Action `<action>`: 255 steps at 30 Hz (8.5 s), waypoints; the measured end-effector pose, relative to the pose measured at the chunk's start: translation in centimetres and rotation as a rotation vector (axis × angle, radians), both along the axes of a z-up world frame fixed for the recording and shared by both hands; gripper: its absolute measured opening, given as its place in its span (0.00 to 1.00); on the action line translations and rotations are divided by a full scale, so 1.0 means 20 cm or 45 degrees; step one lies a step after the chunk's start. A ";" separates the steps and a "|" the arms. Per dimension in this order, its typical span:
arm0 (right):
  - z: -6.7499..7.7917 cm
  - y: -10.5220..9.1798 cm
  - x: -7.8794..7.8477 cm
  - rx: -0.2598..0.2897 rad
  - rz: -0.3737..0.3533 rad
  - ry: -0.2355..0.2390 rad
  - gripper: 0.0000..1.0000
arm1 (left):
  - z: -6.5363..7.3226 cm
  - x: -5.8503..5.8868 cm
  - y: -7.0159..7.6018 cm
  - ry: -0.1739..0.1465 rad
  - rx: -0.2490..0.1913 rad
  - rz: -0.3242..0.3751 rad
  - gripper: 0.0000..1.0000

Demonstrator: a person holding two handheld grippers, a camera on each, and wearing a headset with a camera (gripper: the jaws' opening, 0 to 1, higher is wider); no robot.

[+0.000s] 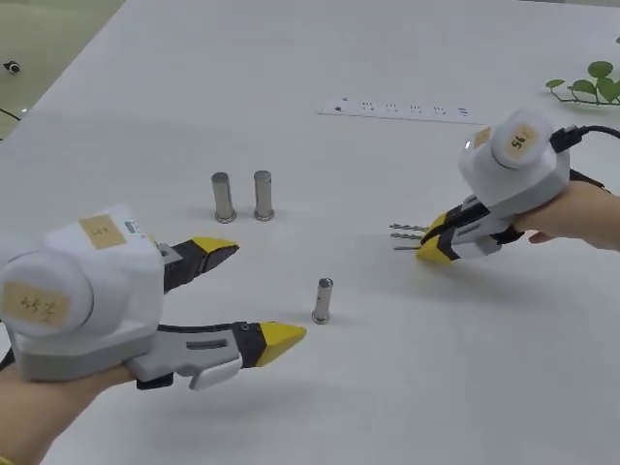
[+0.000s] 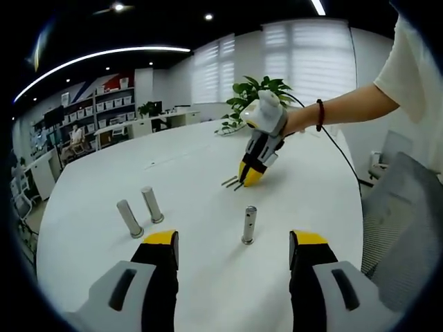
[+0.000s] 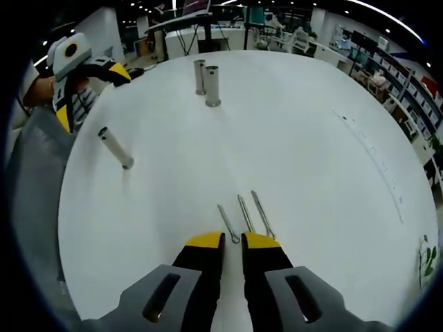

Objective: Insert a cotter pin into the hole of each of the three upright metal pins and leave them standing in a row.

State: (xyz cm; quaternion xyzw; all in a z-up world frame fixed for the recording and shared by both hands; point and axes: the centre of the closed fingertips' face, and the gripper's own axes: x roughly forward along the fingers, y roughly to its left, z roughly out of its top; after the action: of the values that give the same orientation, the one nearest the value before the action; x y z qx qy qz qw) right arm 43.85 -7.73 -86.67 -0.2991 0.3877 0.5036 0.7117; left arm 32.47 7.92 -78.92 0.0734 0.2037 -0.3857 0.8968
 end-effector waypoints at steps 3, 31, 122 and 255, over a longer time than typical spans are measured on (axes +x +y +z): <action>0.00 0.00 -0.01 -0.022 0.033 -0.005 0.10 | -0.01 0.00 0.01 0.010 0.004 0.007 0.64; 0.02 0.03 -0.01 -0.153 0.120 -0.186 0.01 | 0.01 0.01 0.04 0.034 -0.017 0.047 0.58; 0.03 0.06 -0.03 -0.064 0.394 -0.049 0.14 | 0.01 0.02 0.09 0.049 -0.011 0.090 0.52; 0.36 0.24 -0.17 -0.062 0.542 -0.472 0.01 | 0.17 0.11 0.00 0.096 -0.144 0.106 0.35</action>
State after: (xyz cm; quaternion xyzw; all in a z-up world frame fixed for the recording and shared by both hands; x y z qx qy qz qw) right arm 40.50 -2.93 -79.39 -0.4779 0.1915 0.5690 0.6412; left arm 34.63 7.91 -75.61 -0.0003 0.2180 -0.3614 0.9066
